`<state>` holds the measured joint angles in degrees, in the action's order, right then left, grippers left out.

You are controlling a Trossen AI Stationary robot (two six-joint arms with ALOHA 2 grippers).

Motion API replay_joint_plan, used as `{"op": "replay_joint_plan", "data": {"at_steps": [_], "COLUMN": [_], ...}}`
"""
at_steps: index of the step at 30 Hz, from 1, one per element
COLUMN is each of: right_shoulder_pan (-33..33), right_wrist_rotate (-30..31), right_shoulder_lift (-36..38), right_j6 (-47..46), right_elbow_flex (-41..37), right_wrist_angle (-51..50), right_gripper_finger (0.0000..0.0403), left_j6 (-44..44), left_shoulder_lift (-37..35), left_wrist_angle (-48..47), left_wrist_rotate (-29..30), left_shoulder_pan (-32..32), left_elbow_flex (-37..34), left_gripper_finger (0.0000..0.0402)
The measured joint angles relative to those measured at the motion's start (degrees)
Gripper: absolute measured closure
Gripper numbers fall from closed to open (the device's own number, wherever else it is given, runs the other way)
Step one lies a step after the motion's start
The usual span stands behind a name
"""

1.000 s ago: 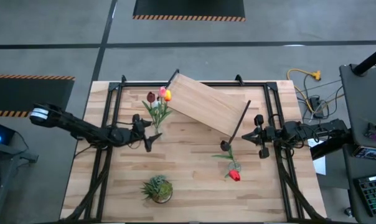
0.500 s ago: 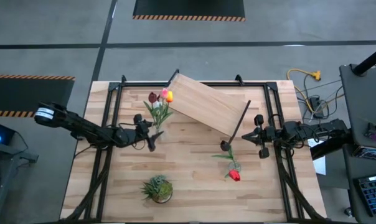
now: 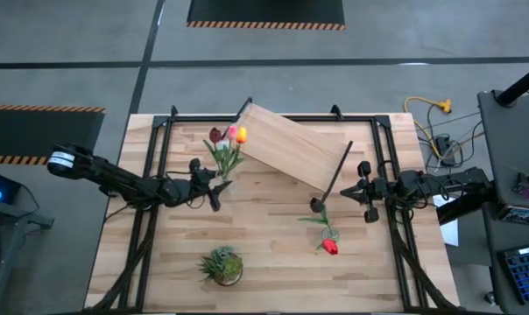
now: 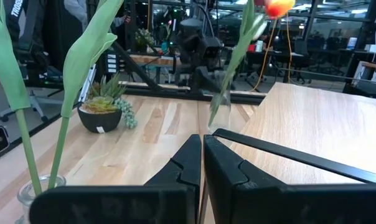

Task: Pick and place flowers into a vace then onto a shelf
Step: Put the left transparent vase with the tulips on the shelf

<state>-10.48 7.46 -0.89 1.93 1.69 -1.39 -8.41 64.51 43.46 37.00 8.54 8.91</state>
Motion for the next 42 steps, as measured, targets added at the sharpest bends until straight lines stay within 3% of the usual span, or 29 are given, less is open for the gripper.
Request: {"op": "replay_joint_plan", "data": {"at_steps": [6, 14, 21, 27, 31, 35, 42], "right_shoulder_pan": [0.0, 0.0, 0.0, 0.0, 0.0, 0.0, 0.0], "right_wrist_rotate": [0.0, 0.0, 0.0, 0.0, 0.0, 0.0, 0.0], "right_shoulder_lift": [0.0, 0.0, 0.0, 0.0, 0.0, 0.0, 0.0], "right_j6": [0.0, 0.0, -0.5, -0.5, -0.5, -0.4, -0.4], "right_elbow_flex": [0.0, 0.0, 0.0, 0.0, 0.0, 0.0, 0.0], "right_wrist_angle": [0.0, 0.0, 0.0, 0.0, 0.0, 0.0, 0.0], "right_gripper_finger": [0.0394, 0.0394, 0.0394, 0.0394, 0.0394, 0.0394, 0.0394], "left_j6": [1.0, 1.2, 3.0, 5.1, 4.1, 3.8, 5.0], "left_shoulder_lift": [-0.9, -0.8, -0.8, -0.8, 0.0, 1.8, 6.9], "left_wrist_angle": [-4.0, -26.5, -38.3, -38.5, -34.9, -29.0, -26.2], "left_wrist_rotate": [-4.5, -4.2, -3.8, -4.0, -8.9, -11.9, -12.1], "left_shoulder_pan": [0.0, -1.2, -8.2, -15.3, -19.8, -22.1, -24.6], "left_elbow_flex": [7.7, 26.1, 38.2, 39.7, 37.5, 37.0, 37.1], "left_gripper_finger": [0.0242, 0.0242, 0.0242, 0.0242, 0.0236, 0.0238, 0.0238]}}
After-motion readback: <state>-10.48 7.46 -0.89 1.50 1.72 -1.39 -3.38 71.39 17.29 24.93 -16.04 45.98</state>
